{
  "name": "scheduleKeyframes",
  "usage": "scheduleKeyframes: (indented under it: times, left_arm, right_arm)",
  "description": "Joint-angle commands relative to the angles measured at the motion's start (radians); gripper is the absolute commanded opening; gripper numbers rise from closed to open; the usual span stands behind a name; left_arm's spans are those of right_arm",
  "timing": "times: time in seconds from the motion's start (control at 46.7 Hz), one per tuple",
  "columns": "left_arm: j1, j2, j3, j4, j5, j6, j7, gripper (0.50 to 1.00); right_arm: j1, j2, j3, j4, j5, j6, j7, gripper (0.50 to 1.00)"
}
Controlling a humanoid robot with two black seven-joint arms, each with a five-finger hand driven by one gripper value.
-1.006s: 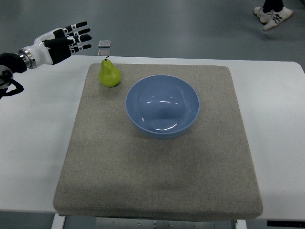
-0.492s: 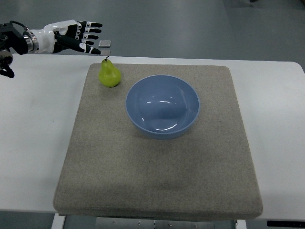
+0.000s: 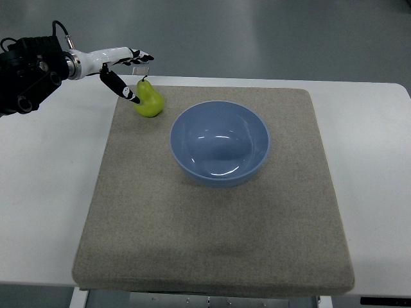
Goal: Place pear in bowl with left hand
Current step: 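Lower the left hand and close its fingers around the green pear, then lift the pear with the left hand and carry it over the blue bowl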
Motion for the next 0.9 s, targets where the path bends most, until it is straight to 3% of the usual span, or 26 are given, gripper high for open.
scheduleKeyframes:
  times: [0.0, 0.599, 0.749, 0.813, 0.878]
  left_arm:
    - [0.003, -0.022, 0.025, 0.009, 0.002, 0.034, 0.002, 0.994]
    - [0.048, -0.051, 0.034, 0.012, 0.004, 0.043, 0.002, 0.964]
    - [0.048, -0.053, 0.036, 0.011, 0.005, 0.043, 0.002, 0.799]
    - [0.048, -0.053, 0.044, 0.011, 0.005, 0.043, 0.002, 0.68]
    - [0.048, -0.053, 0.05, 0.011, 0.005, 0.042, 0.002, 0.6]
  right_arm:
    - [0.0, 0.0, 0.0, 0.0, 0.0, 0.0, 0.0, 0.926]
    - [0.0, 0.0, 0.0, 0.0, 0.0, 0.0, 0.0, 0.926]
    - [0.0, 0.0, 0.0, 0.0, 0.0, 0.0, 0.0, 0.926]
    - [0.0, 0.0, 0.0, 0.0, 0.0, 0.0, 0.0, 0.926]
    - [0.0, 0.0, 0.0, 0.0, 0.0, 0.0, 0.0, 0.926]
